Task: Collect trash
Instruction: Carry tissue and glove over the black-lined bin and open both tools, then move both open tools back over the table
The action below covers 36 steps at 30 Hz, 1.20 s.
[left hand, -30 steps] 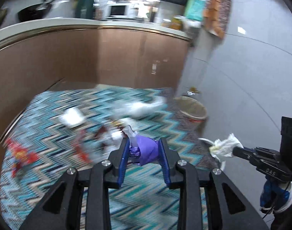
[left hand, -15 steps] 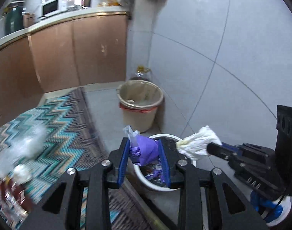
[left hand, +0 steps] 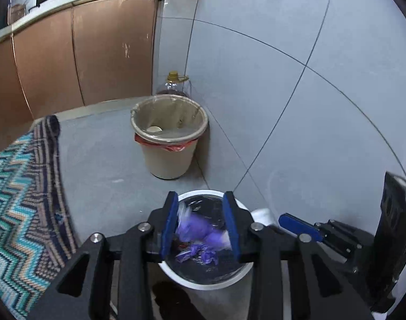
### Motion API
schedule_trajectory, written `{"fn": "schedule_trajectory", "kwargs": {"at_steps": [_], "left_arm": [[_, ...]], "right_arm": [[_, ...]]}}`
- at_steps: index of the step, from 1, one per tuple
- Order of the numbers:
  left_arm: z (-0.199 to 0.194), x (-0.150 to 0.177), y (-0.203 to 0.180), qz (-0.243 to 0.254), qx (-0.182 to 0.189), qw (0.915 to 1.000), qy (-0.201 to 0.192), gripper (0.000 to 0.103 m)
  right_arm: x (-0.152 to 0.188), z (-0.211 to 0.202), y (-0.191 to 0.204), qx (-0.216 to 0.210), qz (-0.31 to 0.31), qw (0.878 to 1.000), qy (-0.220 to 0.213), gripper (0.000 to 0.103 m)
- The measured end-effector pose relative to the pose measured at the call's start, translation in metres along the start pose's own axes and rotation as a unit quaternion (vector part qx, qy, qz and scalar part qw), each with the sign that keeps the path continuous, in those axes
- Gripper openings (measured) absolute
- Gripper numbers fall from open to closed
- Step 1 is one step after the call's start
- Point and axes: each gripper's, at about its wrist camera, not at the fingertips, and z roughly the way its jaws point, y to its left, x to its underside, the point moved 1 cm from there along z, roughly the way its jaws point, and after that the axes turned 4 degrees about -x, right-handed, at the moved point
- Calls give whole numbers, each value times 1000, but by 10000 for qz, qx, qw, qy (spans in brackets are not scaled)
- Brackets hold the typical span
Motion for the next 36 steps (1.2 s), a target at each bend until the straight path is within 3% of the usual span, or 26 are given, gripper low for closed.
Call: {"fn": "schedule_trajectory", "kwargs": {"at_steps": [6, 12, 24, 36], "left_arm": [[-4, -3, -1, -42, 128, 9999, -56, 41], [-35, 2, 6, -169, 91, 9993, -328, 41], [-152, 22, 34, -368, -205, 9914, -1241, 41], [-260, 75, 81, -668, -787, 9801, -1694, 45]], "right_arm": [[2, -8, -6, 57, 125, 9999, -69, 32], [3, -29, 4, 1, 133, 9997, -225, 32], [-3, -107, 65, -205, -331, 9959, -812, 35], [0, -186, 138, -553, -903, 9857, -1307, 38]]}}
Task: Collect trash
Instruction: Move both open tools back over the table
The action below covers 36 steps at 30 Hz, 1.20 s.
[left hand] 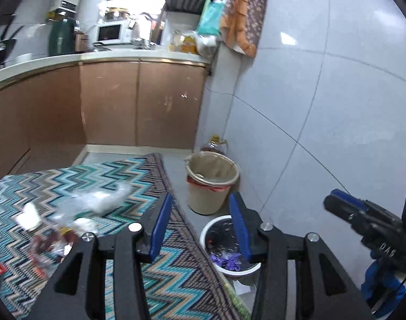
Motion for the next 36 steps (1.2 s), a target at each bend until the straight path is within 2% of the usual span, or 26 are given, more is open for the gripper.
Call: {"fn": "schedule_trajectory", "kwargs": {"at_steps": [3, 7, 12, 21, 27, 32, 36], "left_arm": [[-26, 4, 16, -55, -250, 9995, -182, 49], [-54, 14, 39, -227, -481, 9981, -318, 50], [-81, 30, 63, -436, -719, 9954, -468, 50], [-124, 62, 108, -537, -1397, 9859, -745, 50], [-143, 79, 144, -800, -1737, 9789, -725, 50], [-145, 95, 173, -1159, -2002, 9718, -450, 50], [-137, 103, 185, -1267, -2230, 9661, -309, 50]], "right_arm": [[-1, -13, 18, -94, -131, 9999, -62, 39], [-1, -29, 39, -188, -266, 9994, -140, 44], [0, -45, 62, -345, -448, 9982, -214, 44], [-1, -57, 93, -589, -714, 9953, -273, 45], [-1, -52, 102, -813, -792, 9932, -273, 48], [2, -40, 104, -1027, -811, 9913, -172, 48], [5, -24, 105, -1214, -796, 9894, -52, 48]]}}
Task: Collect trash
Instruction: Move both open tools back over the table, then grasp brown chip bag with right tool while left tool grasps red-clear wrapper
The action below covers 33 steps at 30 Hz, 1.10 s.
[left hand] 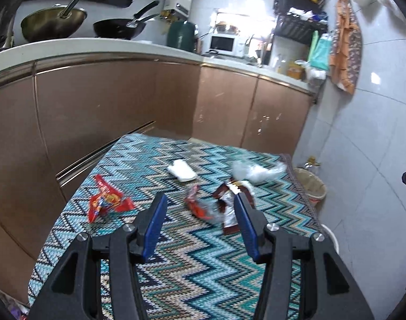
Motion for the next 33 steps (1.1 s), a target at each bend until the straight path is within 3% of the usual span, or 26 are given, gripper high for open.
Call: {"fn": "schedule_trajectory", "kwargs": {"at_steps": [17, 33], "left_arm": [[88, 10, -1, 122, -320, 9959, 837, 50], [158, 17, -10, -276, 288, 9887, 1444, 50]], "right_arm": [[24, 113, 1, -894, 54, 9927, 803, 48], [38, 212, 18, -1435, 79, 9774, 1553, 48]]}}
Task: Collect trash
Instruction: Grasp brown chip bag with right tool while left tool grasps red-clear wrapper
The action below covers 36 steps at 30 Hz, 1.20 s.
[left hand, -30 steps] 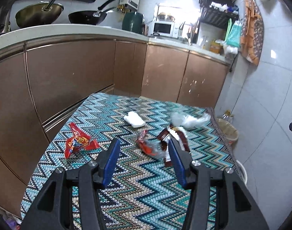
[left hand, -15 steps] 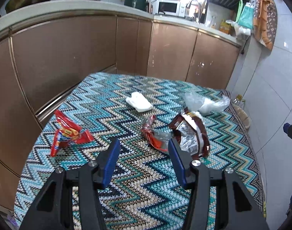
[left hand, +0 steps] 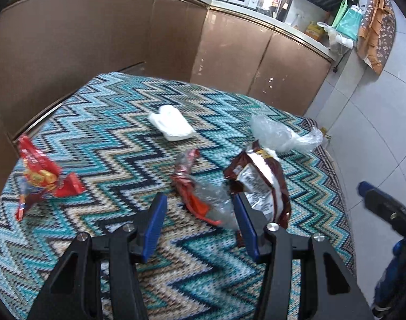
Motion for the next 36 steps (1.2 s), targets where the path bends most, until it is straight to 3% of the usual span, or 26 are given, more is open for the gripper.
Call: {"fn": "schedule_trajectory", "kwargs": {"at_steps": [15, 18, 22, 27, 36], "left_arm": [[49, 0, 8, -173, 73, 9990, 410, 48], [52, 8, 11, -117, -7, 9994, 336, 39], [49, 15, 10, -45, -28, 9998, 179, 36], [48, 18, 22, -338, 111, 9993, 129, 18], [46, 23, 34, -607, 250, 9978, 87, 11]], "right_arm": [[-2, 75, -14, -196, 97, 9978, 626, 50], [-1, 90, -15, -241, 99, 9970, 734, 50], [2, 104, -15, -277, 136, 9959, 850, 50], [4, 118, -17, -342, 229, 9945, 962, 54], [6, 125, -21, -453, 398, 9934, 977, 59]]}}
